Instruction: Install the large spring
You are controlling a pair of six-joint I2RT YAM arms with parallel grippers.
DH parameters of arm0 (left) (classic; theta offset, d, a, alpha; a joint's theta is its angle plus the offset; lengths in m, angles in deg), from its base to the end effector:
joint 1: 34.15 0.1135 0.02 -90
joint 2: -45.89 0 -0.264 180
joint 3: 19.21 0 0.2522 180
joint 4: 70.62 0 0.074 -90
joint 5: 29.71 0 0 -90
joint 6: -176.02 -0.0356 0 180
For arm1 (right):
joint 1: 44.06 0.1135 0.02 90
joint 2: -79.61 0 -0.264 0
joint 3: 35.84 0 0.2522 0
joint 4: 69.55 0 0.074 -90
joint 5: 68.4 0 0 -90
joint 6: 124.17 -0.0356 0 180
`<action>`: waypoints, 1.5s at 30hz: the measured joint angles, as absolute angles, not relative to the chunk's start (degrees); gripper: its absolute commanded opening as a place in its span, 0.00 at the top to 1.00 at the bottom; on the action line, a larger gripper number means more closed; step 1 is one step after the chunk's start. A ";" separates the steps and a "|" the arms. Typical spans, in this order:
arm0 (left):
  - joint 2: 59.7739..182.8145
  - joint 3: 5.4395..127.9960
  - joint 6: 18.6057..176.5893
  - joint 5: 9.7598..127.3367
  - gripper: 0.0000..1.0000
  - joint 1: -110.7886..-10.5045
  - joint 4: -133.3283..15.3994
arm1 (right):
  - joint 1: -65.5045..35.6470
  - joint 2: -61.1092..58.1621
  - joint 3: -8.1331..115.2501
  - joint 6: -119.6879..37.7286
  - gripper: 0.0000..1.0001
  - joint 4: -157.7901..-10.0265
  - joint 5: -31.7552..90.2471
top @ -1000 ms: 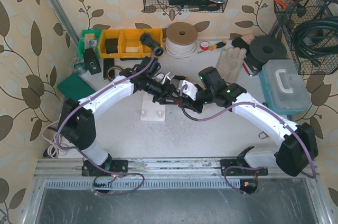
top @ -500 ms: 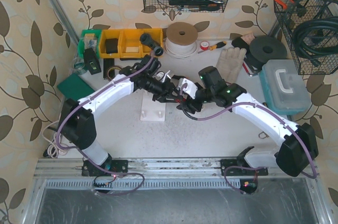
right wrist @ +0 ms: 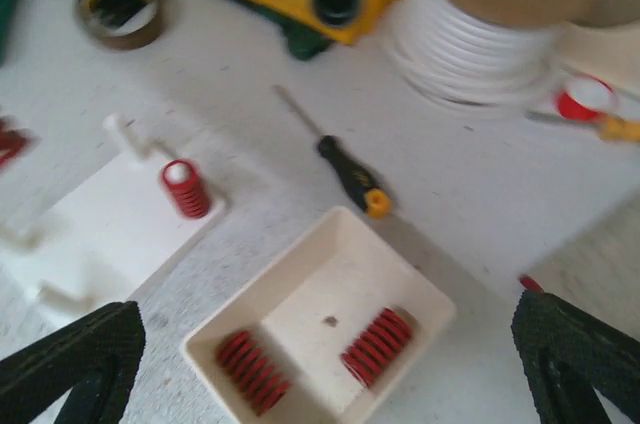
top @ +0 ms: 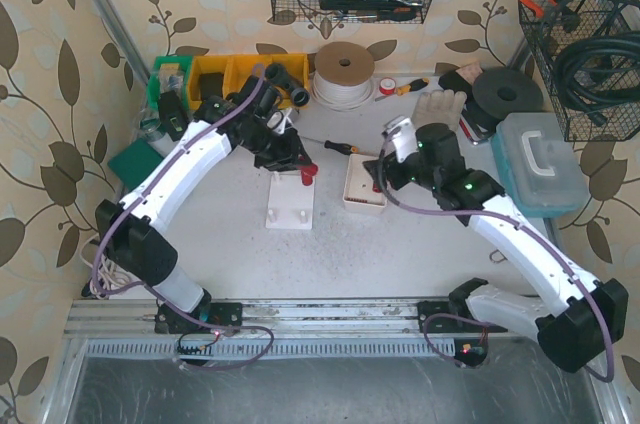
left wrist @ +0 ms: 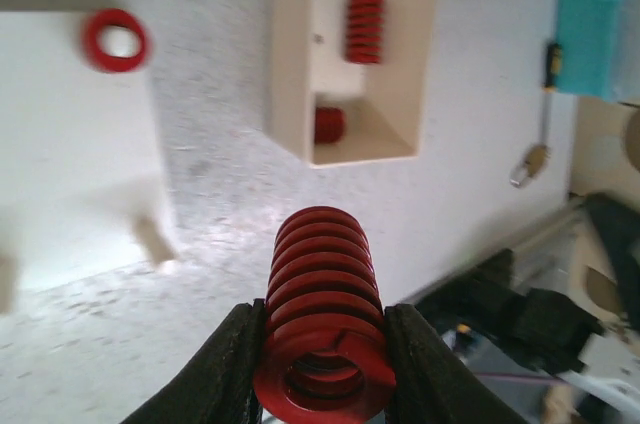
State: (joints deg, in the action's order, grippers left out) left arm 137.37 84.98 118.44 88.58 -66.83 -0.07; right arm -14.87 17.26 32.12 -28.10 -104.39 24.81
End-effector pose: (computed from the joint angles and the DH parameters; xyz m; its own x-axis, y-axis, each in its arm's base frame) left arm 0.2677 -0.1918 0.3437 -0.9702 0.0615 -0.2342 0.1986 0.7557 -0.6241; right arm 0.2121 0.1208 0.3185 -0.3679 -0.3265 -0.8707 -0.5717 0.8179 -0.0651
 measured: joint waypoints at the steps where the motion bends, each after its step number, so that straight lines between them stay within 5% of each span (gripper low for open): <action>1: 137.37 86.34 117.48 86.09 1.00 -66.77 2.03 | -16.09 17.61 32.12 -30.35 0.02 -104.57 23.76; 11: 141.81 98.07 110.79 63.10 1.00 -66.77 21.03 | -18.03 18.83 22.11 -56.64 0.00 -94.21 26.27; 21: 146.86 98.29 108.43 51.51 1.00 -66.77 21.88 | -13.20 15.66 19.64 -65.02 0.00 -90.12 22.27; 45: 153.06 89.70 109.02 56.67 1.00 -61.89 3.32 | -13.34 9.24 21.96 -68.21 0.01 -89.44 20.48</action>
State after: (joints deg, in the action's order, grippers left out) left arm 153.06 89.70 109.02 56.67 -61.89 3.32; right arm -13.34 9.24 21.96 -68.21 -89.44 20.48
